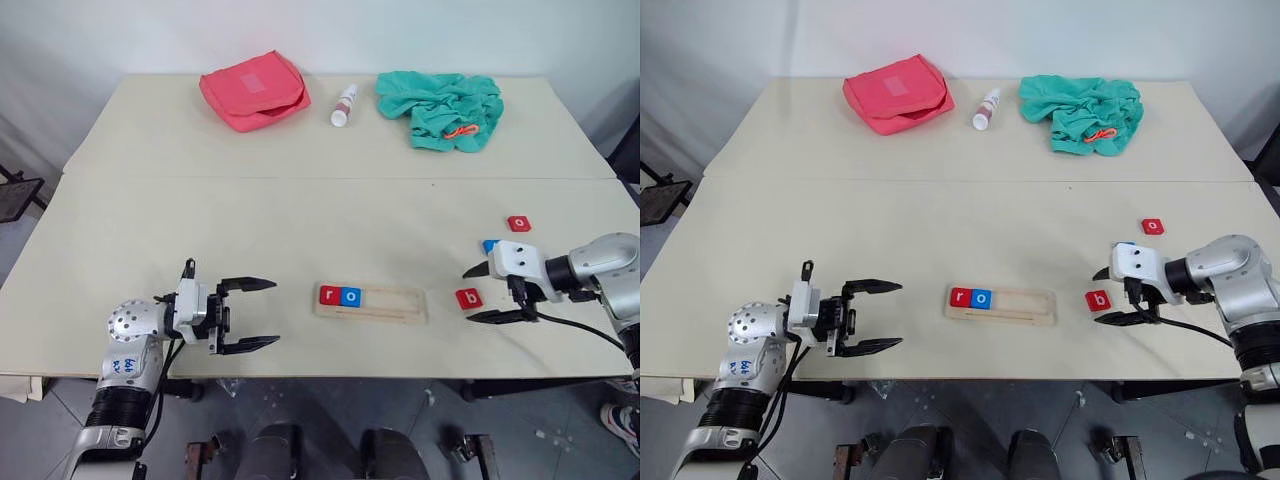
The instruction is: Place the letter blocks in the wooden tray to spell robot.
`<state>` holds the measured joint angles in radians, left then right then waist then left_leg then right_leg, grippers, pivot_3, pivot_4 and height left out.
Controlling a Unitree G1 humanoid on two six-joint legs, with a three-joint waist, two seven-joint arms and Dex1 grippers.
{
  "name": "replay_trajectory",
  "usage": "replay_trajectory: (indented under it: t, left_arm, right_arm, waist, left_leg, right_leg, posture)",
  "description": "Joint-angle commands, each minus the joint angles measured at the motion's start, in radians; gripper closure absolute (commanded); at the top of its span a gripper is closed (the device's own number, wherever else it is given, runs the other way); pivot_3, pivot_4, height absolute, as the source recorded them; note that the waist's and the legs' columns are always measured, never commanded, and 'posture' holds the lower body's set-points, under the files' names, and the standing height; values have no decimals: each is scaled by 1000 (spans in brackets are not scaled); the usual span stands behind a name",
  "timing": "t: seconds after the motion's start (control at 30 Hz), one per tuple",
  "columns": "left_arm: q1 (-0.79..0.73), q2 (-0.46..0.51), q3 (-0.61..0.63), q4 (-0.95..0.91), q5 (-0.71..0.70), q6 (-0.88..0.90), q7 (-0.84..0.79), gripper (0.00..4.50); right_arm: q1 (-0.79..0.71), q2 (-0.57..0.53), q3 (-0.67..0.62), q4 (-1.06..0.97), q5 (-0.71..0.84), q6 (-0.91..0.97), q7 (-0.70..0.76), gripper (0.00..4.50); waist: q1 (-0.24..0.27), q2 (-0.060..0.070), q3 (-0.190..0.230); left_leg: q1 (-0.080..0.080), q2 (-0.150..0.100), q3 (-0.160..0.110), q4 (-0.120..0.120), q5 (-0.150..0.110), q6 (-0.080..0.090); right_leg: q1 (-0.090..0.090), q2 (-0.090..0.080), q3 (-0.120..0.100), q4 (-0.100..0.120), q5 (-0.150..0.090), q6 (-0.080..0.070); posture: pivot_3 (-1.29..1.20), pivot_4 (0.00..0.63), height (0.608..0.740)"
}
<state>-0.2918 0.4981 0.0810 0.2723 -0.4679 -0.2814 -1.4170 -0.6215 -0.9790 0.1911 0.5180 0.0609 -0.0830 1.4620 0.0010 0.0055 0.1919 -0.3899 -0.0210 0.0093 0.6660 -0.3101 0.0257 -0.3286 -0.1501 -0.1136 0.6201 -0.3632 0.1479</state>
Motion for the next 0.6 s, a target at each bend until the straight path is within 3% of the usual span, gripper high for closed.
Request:
replay_trajectory:
  t: [0.03, 0.13, 0.43, 0.6]
  left_arm:
    - [18, 16, 24, -46, -23, 3, 13, 0]
    - [17, 17, 24, -45, -22, 2, 19, 0]
    - [-13, 8, 10, -19, -14, -1, 25, 0]
    - [-27, 2, 5, -8, -10, -4, 28, 0]
  right_arm:
    - [-2, -5, 2, 2, -22, -9, 16, 21]
    - [1, -7, 0, 2, -34, -9, 6, 21]
    - [-7, 1, -12, 4, -63, -7, -47, 2909]
    - [-20, 9, -38, -47, -18, 54, -46, 3035]
  waist:
    - [0, 0, 0]
    - [0, 0, 0]
    - [0, 0, 0]
    - [-1, 0, 0]
  left_leg:
    - [0, 0, 0, 0, 0, 0]
    - [0, 0, 0, 0, 0, 0]
    - [2, 0, 0, 2, 0, 0]
    - [2, 0, 0, 2, 0, 0]
  right_leg:
    - [0, 0, 0, 0, 0, 0]
    - [0, 0, 0, 0, 0, 0]
    - [3, 0, 0, -1, 0, 0]
    - [4, 0, 0, -1, 0, 0]
  posture:
    - [0, 150, 740]
    - [0, 150, 740]
    - [0, 150, 740]
    - [0, 150, 740]
